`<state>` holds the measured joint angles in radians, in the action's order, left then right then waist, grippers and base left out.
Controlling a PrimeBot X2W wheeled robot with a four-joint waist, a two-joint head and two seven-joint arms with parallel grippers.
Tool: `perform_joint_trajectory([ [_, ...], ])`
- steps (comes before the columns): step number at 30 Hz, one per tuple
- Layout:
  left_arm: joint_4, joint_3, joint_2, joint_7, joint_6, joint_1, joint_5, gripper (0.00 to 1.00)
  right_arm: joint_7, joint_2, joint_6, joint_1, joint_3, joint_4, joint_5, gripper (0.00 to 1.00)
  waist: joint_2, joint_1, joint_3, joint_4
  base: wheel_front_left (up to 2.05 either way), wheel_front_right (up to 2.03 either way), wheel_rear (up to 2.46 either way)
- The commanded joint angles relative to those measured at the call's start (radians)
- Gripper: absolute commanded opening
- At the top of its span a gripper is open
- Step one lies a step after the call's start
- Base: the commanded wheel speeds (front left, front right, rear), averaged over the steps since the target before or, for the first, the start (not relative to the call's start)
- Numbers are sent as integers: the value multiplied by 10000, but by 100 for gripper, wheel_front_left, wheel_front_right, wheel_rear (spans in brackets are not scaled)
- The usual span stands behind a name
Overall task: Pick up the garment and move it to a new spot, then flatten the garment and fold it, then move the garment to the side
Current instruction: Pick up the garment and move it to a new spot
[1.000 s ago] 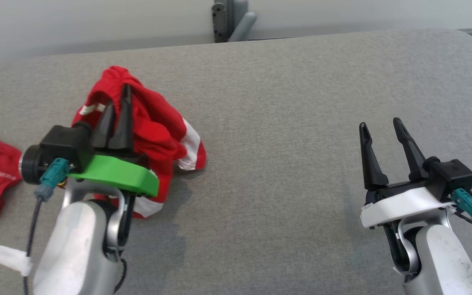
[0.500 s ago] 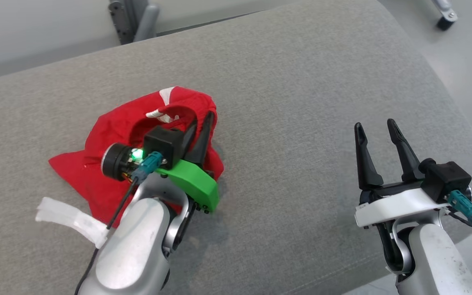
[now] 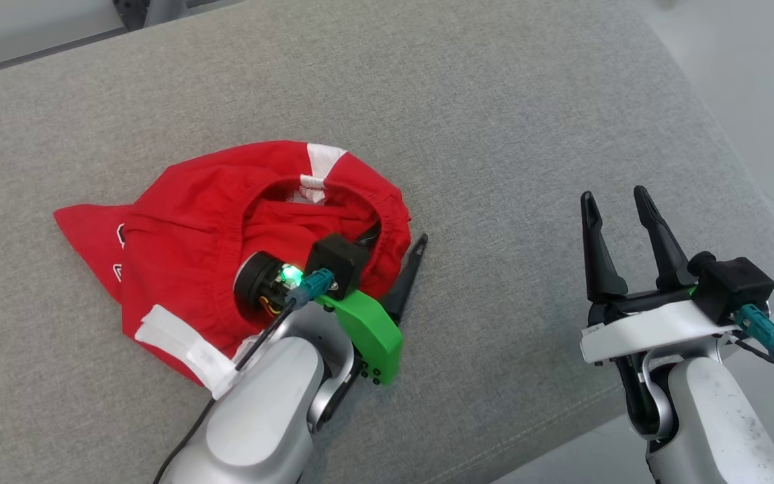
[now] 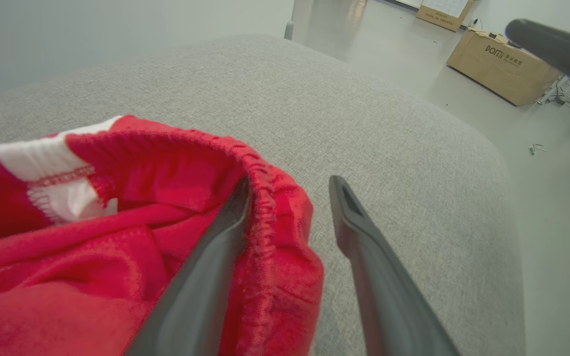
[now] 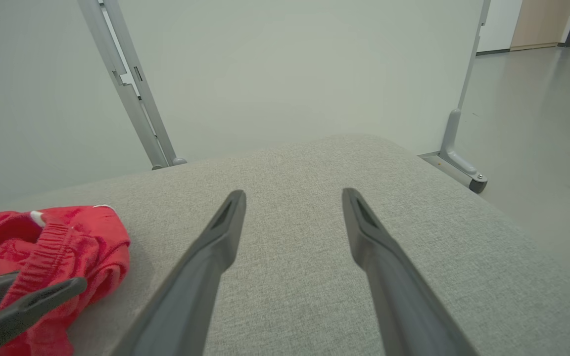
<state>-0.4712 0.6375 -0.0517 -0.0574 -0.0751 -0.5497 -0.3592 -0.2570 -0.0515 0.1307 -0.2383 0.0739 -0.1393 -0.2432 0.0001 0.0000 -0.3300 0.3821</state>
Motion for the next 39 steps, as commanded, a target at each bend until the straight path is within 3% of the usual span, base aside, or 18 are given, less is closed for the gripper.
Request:
perform_joint_trajectory([
  [1, -44, 160, -8, -111, -81, -76, -73, 100, -70, -1, 1, -126, -28, -25, 53, 100, -1, 0, 117, -279, 0, 0, 0],
  [8, 484, 696, -5, -882, 17, 248, -503, 100, -77, -5, 1, -20, -330, -9, 341, 100, -1, 0, 609, -1333, 0, 0, 0],
  [13, 993, 267, -150, -1366, 444, 534, -661, 100, 11, -8, 1, 112, -451, 52, 497, 100, -1, 0, 931, -2105, 0, 0, 0],
  [17, 1423, -395, -591, -1580, 927, 743, -849, 100, 165, -13, 1, 219, -536, 117, 649, 100, -1, 0, 1232, -2654, 0, 0, 0],
  [30, 2434, -3200, -2308, -2014, 2311, 2423, -1543, 100, 632, -38, 1, 710, -548, 430, 1004, 100, -1, 0, 2022, -3409, 0, 0, 0],
  [39, 3196, -3401, -2903, -2019, 2538, 3518, -1213, 100, 855, -144, 1, 1106, -545, 612, 1080, 100, -1, 0, 2488, -3634, 0, 0, 0],
])
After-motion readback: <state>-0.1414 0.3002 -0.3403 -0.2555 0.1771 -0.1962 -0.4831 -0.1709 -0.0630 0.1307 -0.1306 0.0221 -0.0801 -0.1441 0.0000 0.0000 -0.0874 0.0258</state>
